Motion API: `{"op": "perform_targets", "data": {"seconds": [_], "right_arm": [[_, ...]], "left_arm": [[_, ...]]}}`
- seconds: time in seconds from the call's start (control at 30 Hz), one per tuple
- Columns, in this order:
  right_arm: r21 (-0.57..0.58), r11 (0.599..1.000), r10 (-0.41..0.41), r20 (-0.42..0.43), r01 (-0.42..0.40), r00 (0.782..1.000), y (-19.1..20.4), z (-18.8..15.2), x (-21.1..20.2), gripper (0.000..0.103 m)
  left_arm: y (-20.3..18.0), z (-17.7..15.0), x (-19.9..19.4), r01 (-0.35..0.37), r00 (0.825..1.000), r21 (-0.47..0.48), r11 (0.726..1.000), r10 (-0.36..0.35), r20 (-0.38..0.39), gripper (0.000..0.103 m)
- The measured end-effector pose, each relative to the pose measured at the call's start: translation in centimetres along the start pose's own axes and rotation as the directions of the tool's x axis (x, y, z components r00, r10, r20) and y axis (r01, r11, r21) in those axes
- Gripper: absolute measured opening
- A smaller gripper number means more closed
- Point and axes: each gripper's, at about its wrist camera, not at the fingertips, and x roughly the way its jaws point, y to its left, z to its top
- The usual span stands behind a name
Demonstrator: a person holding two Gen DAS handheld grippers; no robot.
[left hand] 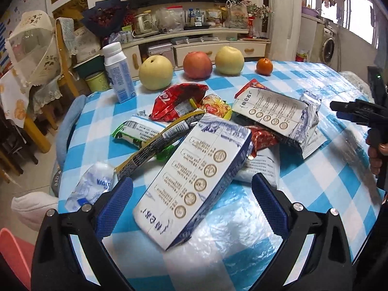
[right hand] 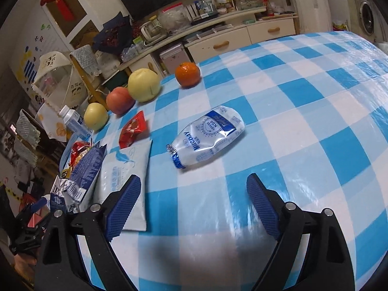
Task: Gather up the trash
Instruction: 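Grasp the printed white carton with left tool while right grasps white MAGICDAY pouch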
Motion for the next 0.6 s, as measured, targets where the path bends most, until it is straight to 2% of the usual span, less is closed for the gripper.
{"op": "perform_targets", "data": {"seconds": [0.23,0.37,0.47,0.5,0.6], "right_arm": [[-0.17,0.984,-0.051,-0.016,0.047,0.999,1.4,2.3,2.8,0.091],[-0.269,0.961,-0.079,-0.027,0.069,0.997,1.8,3.1,4.4,0.092],[-0.31,0.948,-0.086,-0.056,0.065,0.995,1.6,3.5,5.5,0.092],[-0.315,0.948,-0.069,-0.07,0.044,0.995,1.5,3.6,5.7,0.096],[-0.339,0.941,-0.041,-0.087,0.009,0.995,1.8,3.7,6.1,0.097]], "left_arm": [[0.2,0.9,2.2,0.064,0.996,0.051,0.997,-0.061,-0.057,0.099],[0.1,1.0,3.4,0.105,0.992,0.051,0.993,-0.101,-0.078,0.099],[-0.2,1.1,3.9,0.119,0.99,0.06,0.991,-0.114,-0.086,0.098],[-0.5,1.1,4.1,0.126,0.989,0.062,0.99,-0.12,-0.091,0.098],[-1.1,0.9,4.5,0.135,0.987,0.069,0.988,-0.128,-0.097,0.097]]}}
